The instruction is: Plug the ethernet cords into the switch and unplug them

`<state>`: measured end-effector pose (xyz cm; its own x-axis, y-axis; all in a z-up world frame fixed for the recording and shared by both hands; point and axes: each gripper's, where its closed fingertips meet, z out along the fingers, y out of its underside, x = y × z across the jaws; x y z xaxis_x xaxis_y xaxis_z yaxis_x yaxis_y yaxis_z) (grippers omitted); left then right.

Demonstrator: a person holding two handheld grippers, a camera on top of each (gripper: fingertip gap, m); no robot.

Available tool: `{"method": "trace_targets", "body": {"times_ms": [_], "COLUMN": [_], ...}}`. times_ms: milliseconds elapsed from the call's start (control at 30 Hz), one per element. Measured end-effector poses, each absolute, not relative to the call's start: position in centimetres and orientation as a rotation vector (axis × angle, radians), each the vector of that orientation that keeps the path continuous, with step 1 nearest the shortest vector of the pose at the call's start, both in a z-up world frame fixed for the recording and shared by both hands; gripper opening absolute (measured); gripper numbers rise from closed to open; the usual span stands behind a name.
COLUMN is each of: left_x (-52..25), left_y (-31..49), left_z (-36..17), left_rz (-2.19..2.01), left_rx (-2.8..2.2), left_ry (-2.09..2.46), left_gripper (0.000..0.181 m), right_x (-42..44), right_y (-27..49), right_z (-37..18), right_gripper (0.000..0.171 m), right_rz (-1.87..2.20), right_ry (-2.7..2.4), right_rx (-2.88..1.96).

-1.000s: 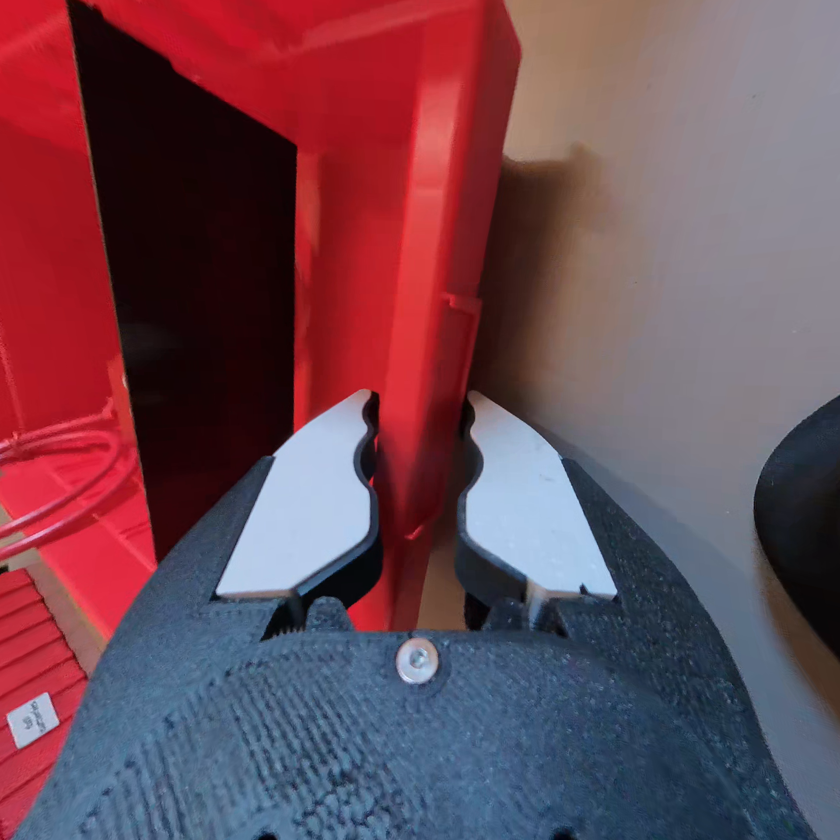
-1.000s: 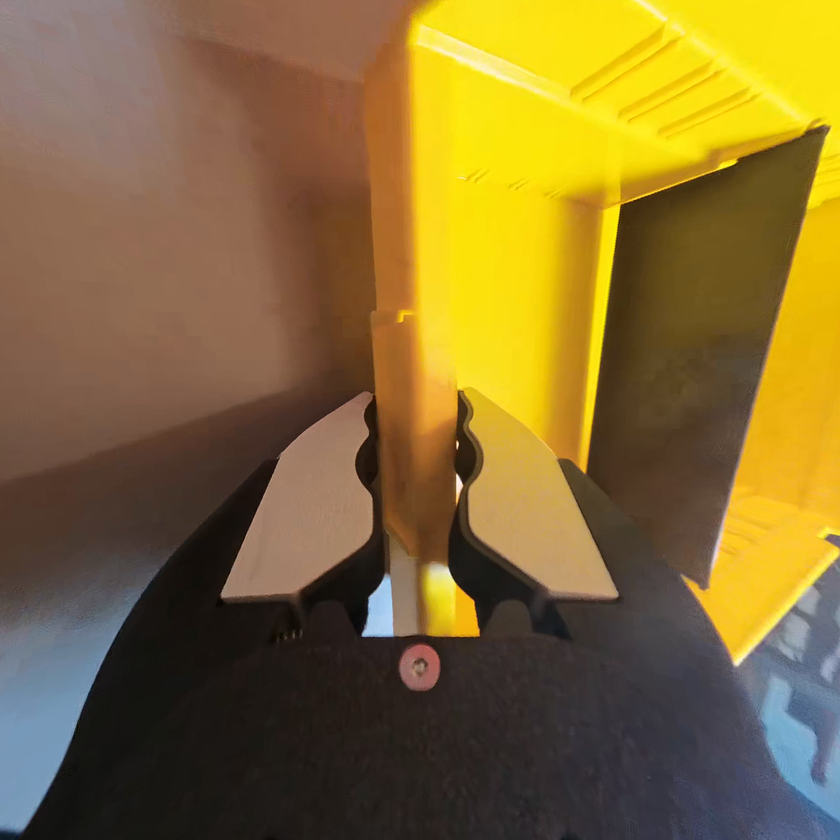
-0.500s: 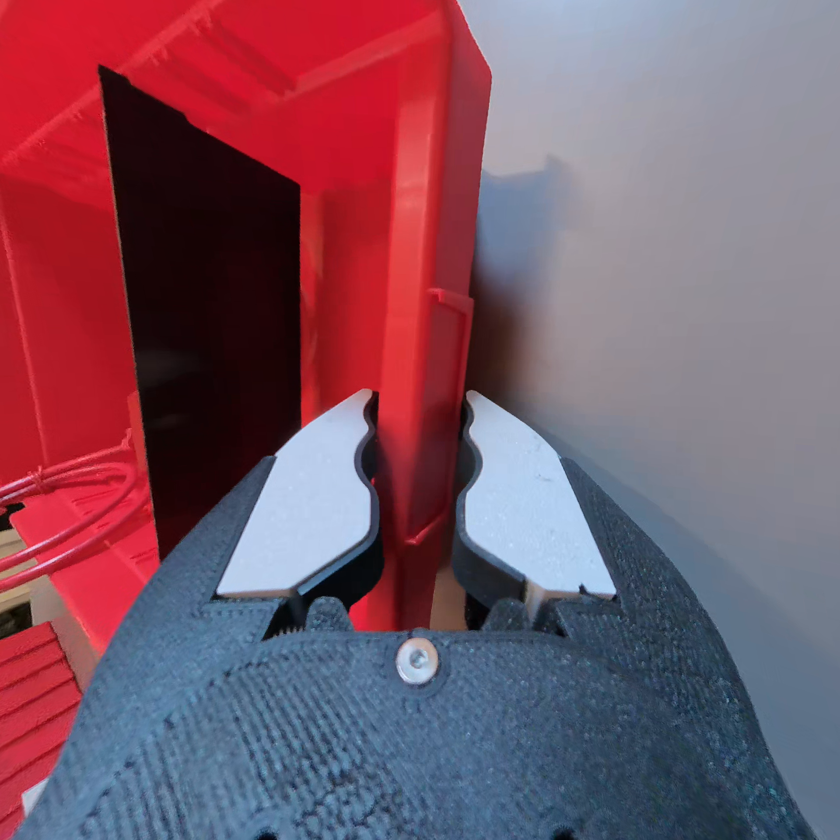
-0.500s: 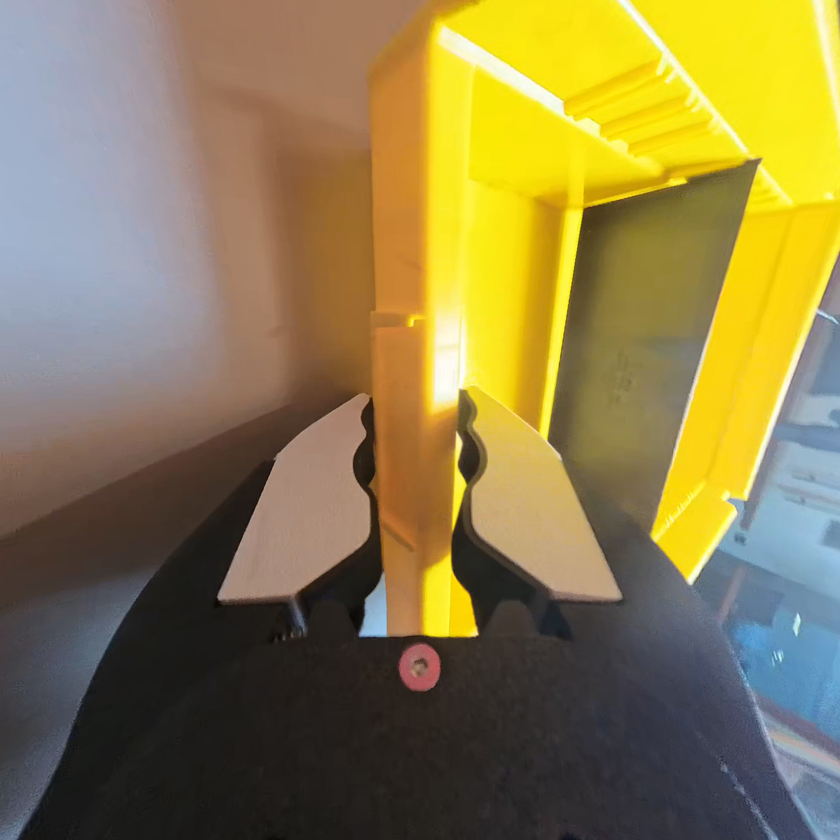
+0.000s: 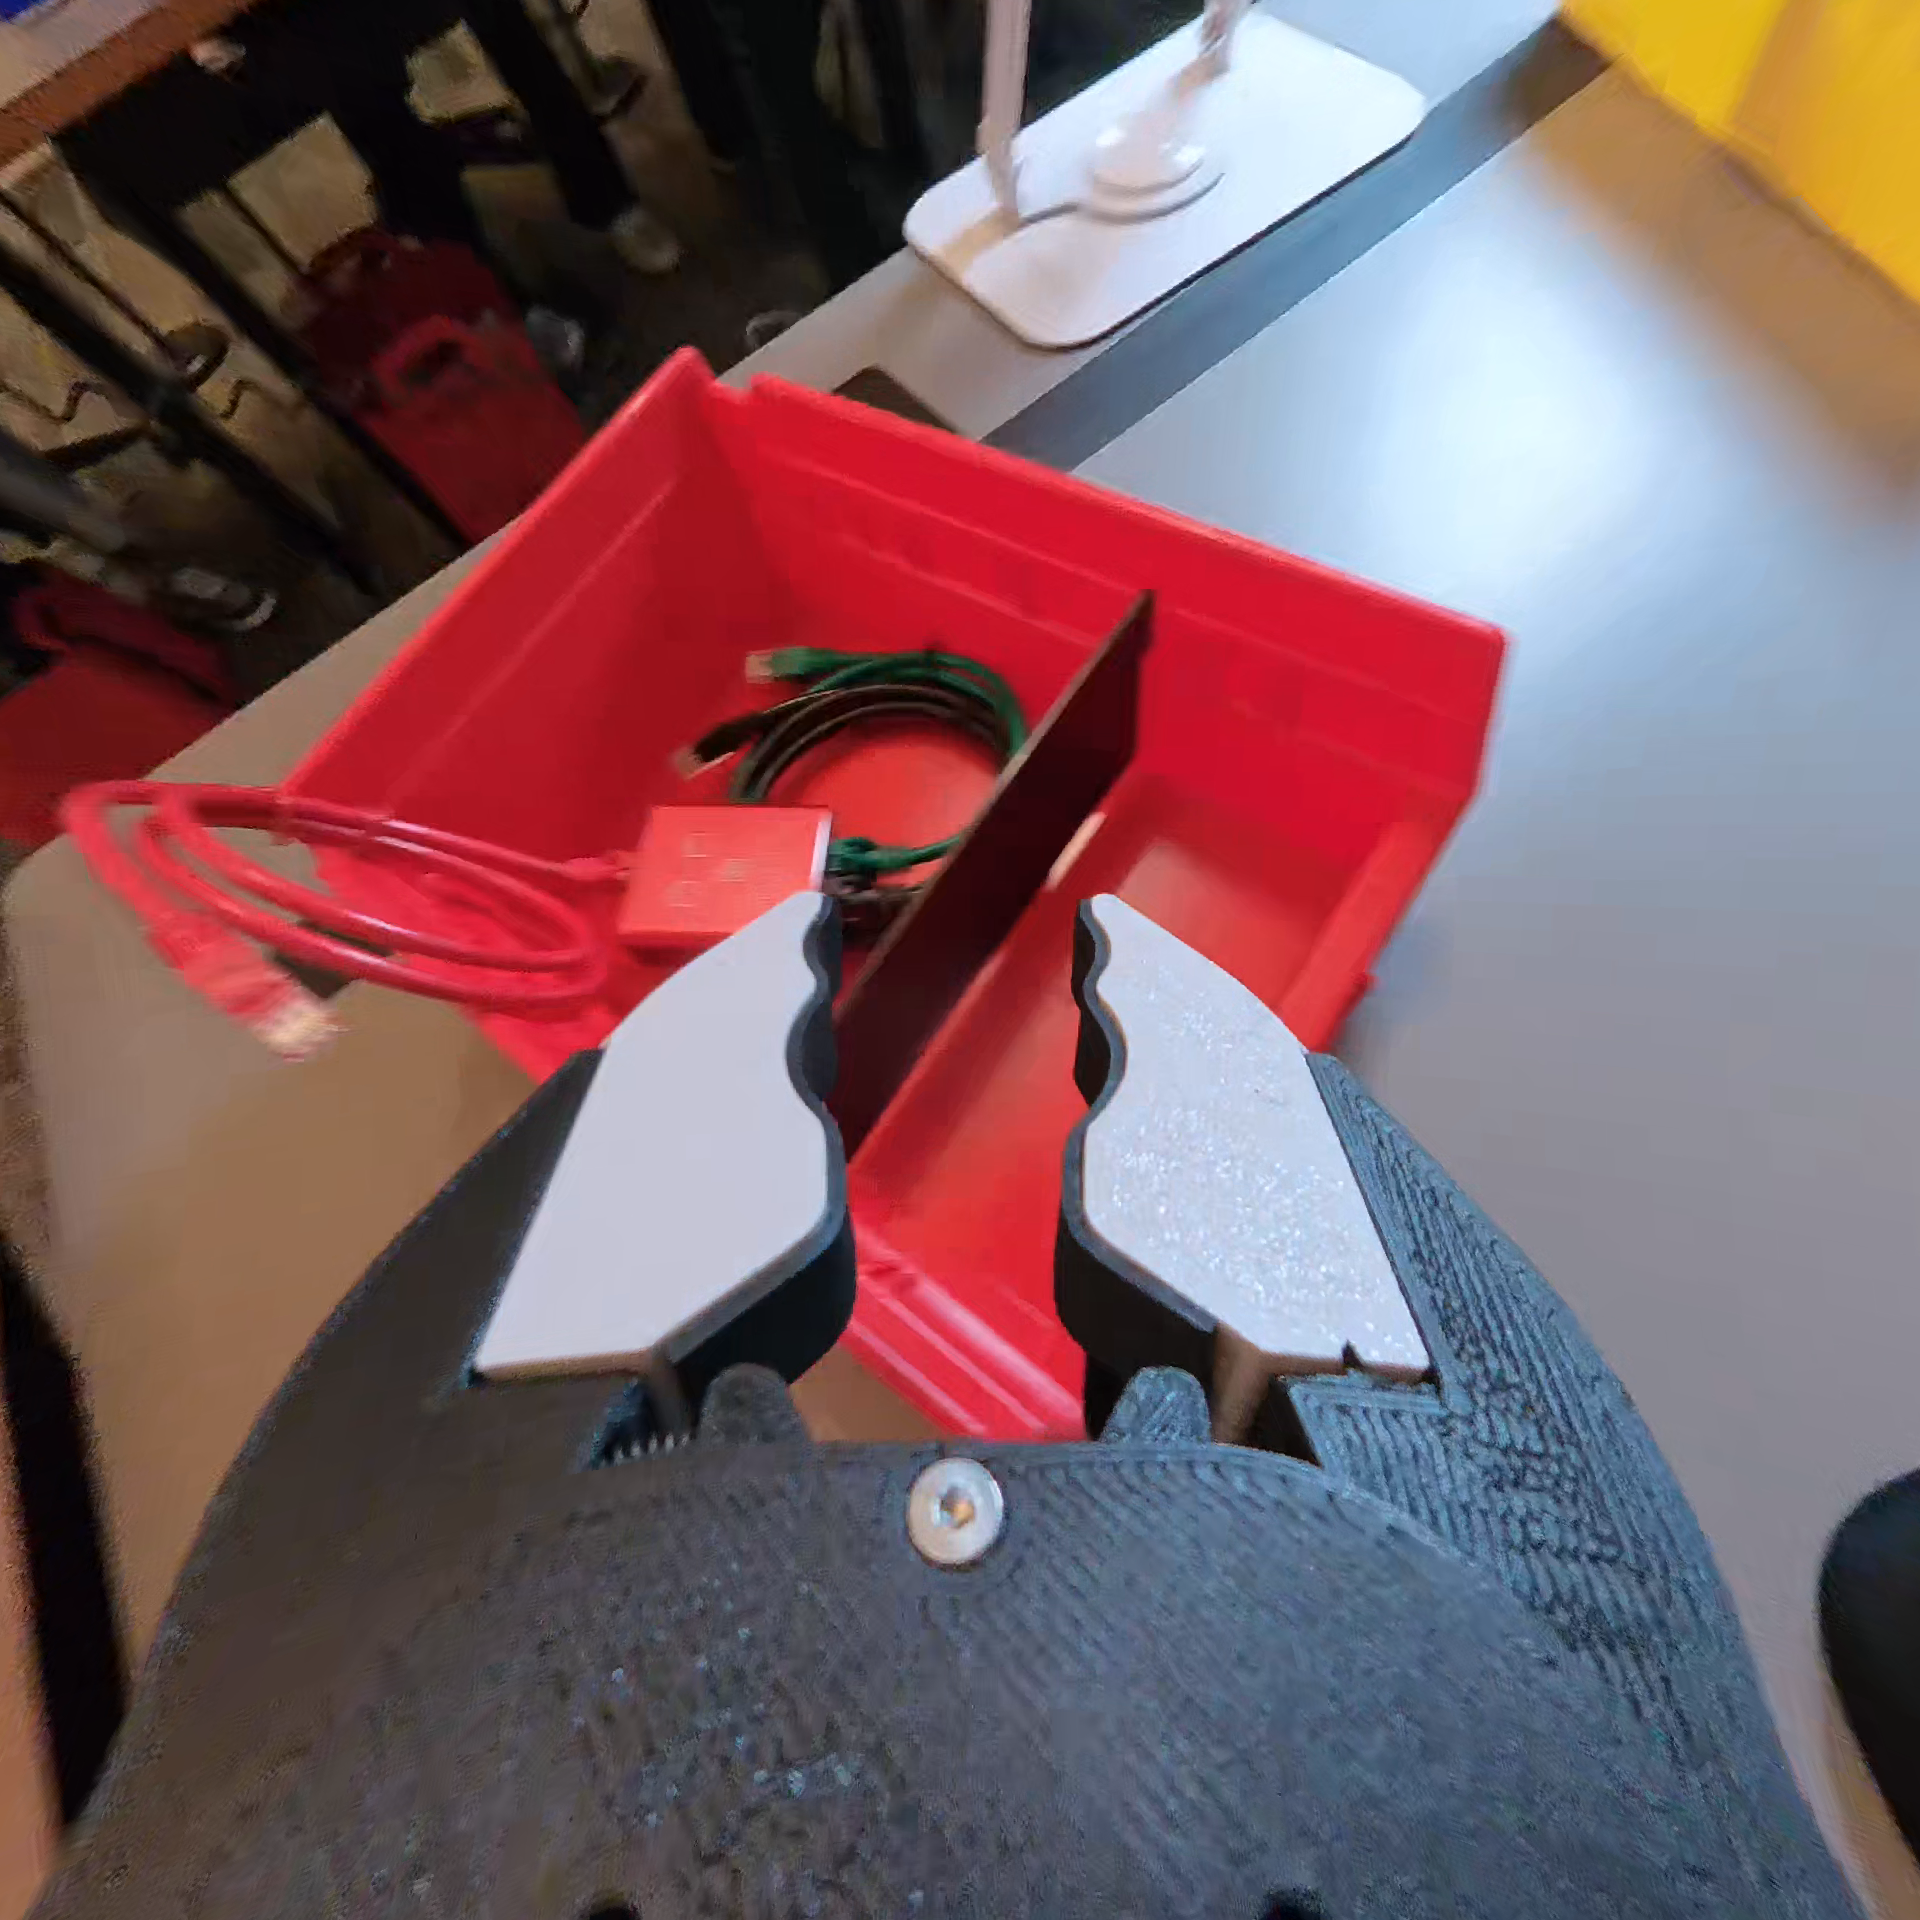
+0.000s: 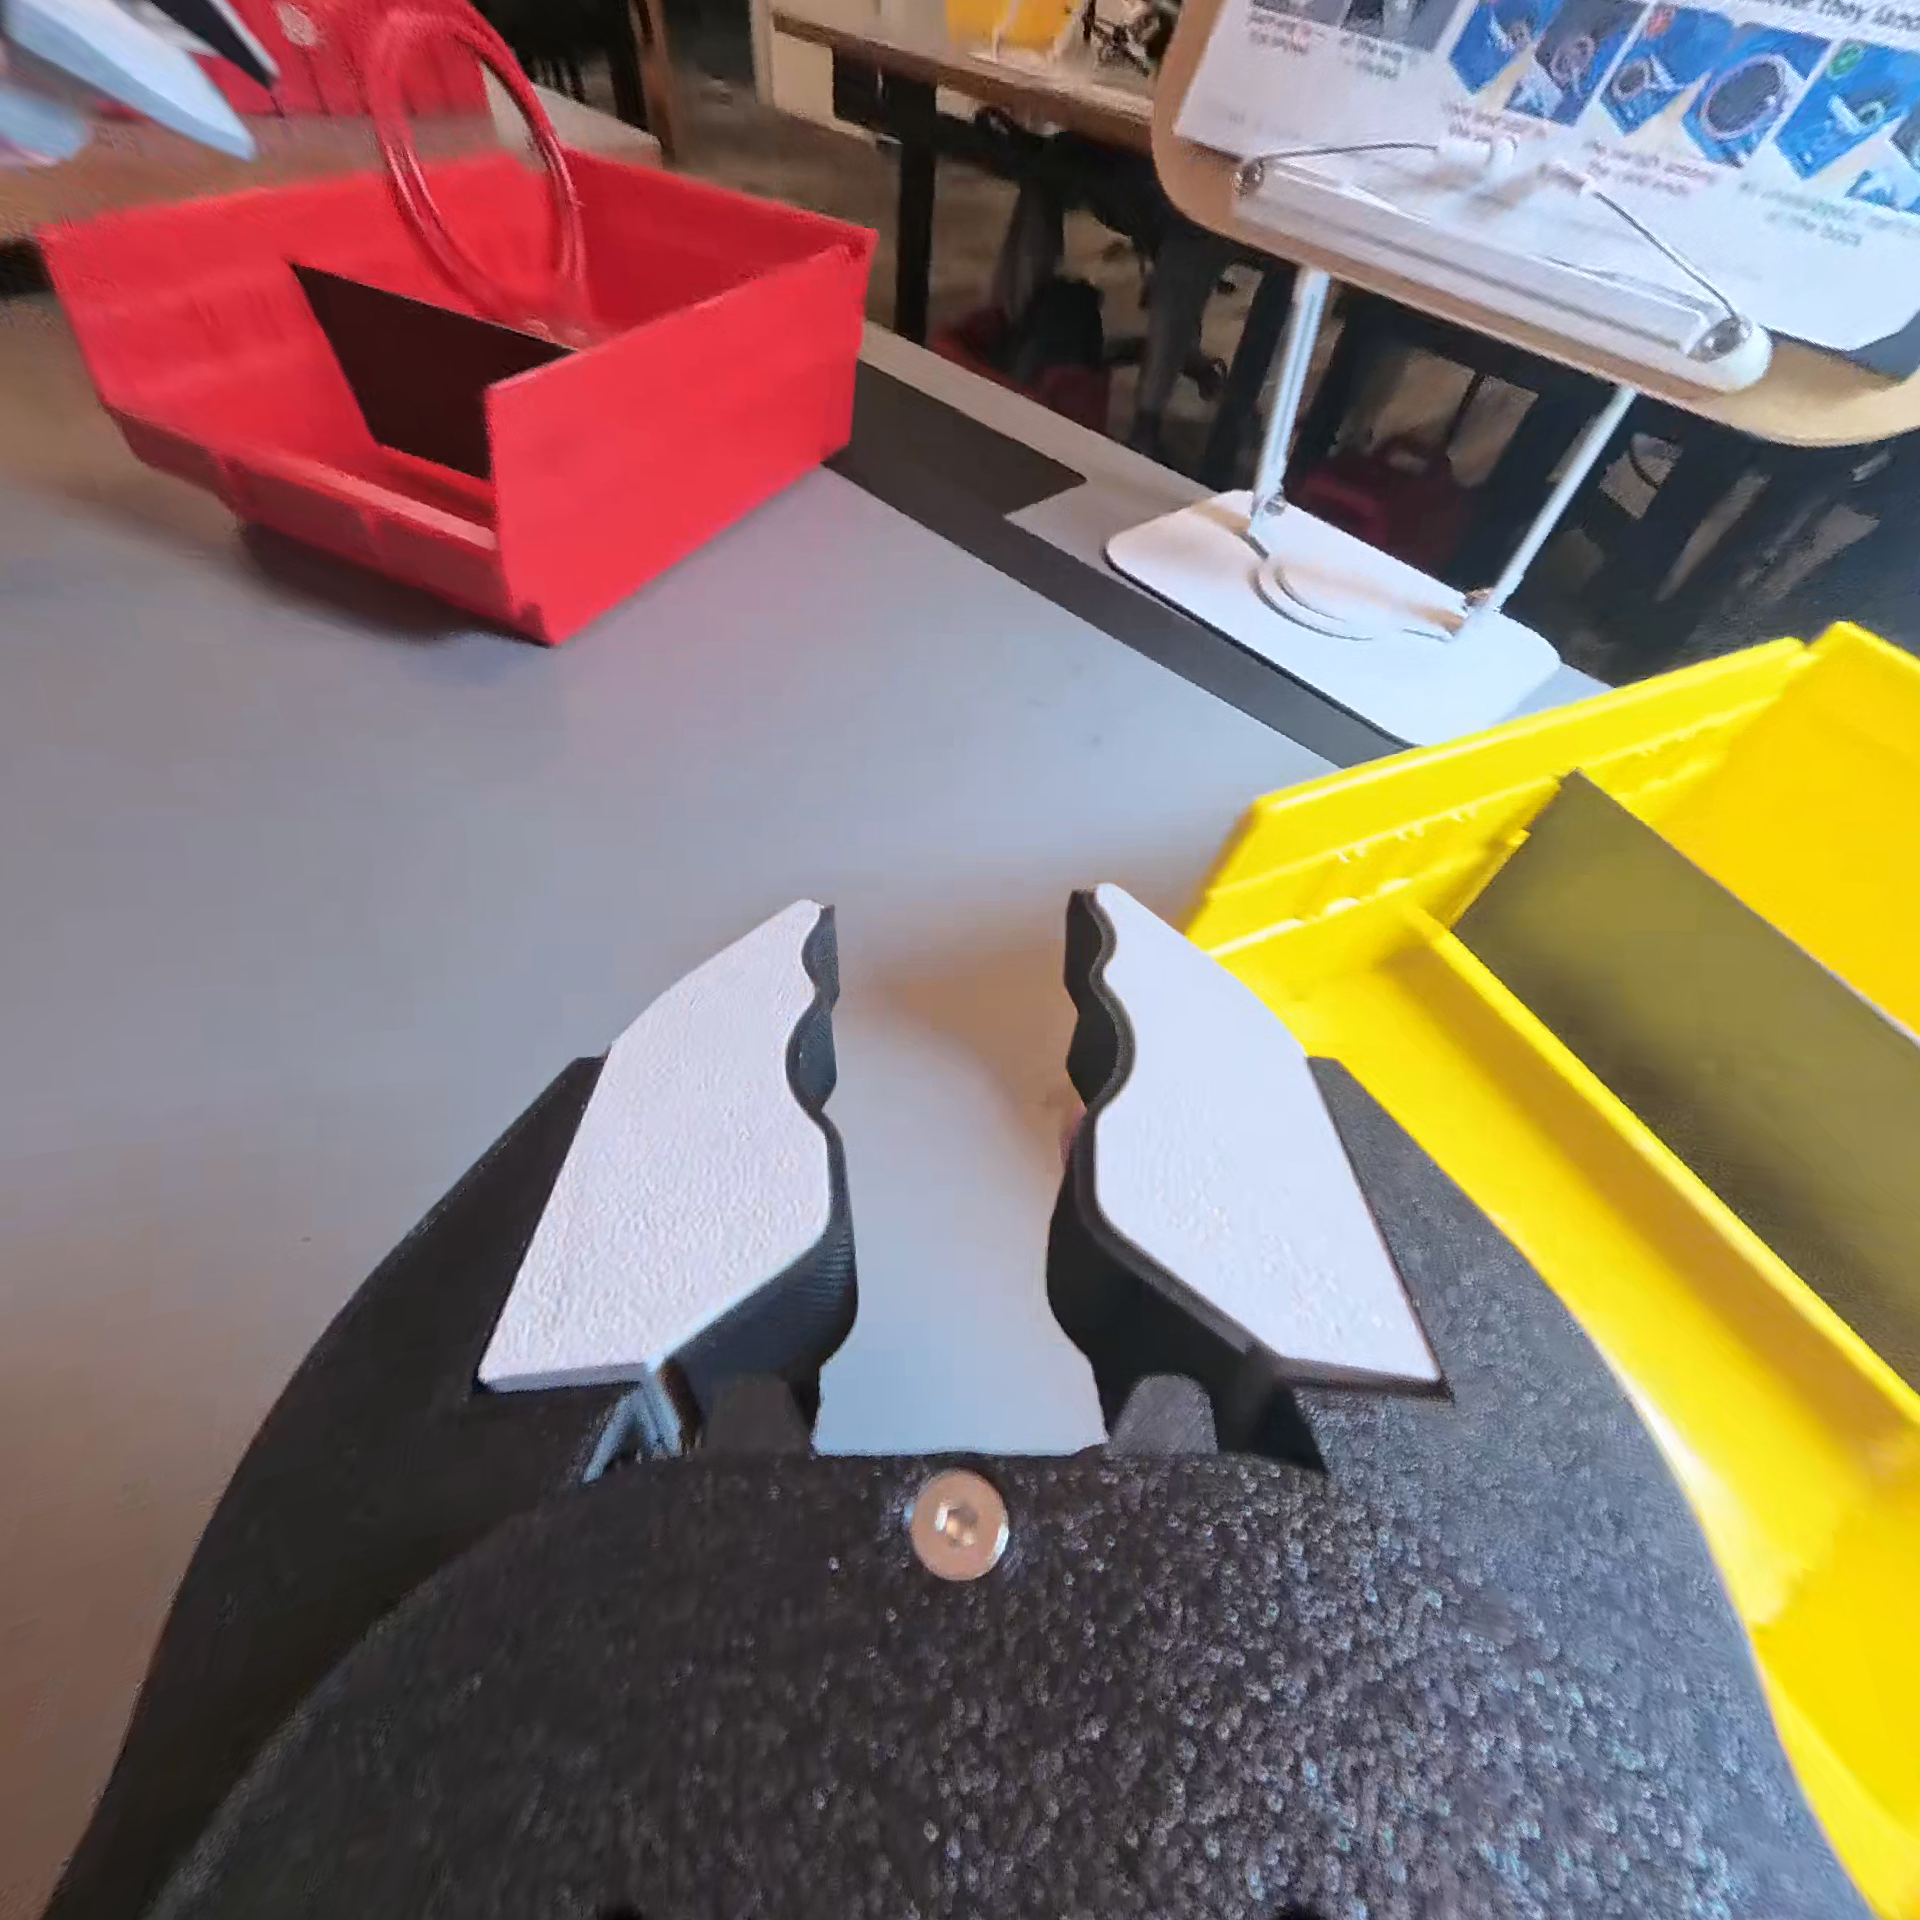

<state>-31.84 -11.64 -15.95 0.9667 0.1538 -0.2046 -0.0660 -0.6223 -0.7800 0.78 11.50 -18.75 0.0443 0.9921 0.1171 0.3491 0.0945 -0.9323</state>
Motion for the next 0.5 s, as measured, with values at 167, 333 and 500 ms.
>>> {"method": "trace_targets", "body": {"times_ms": [167, 333, 500], "left_x": [-37.6, -41.3, -43.4], "left_y": [-10.7, -10.3, -10.8], "left_z": [-16.5, -20.1, -23.4], "left_rz": [0.596, 0.790, 0.807], "left_rx": [-2.509, -2.860, -3.111], "left_ry": [0.083, 0.455, 0.718], "left_gripper": [0.041, 0.044, 0.058], "right_x": [0.0, -0.2, 0.0], "right_y": [10.4, 9.6, 9.6], "right_z": [-20.5, -21.7, -22.4], "right_gripper": [0.040, 0.039, 0.037], "right_rz": [0.896, 0.941, 0.955], "right_ry": [-1.495, -1.529, -1.544], "right_rx": [-1.375, -1.376, -1.372]}}
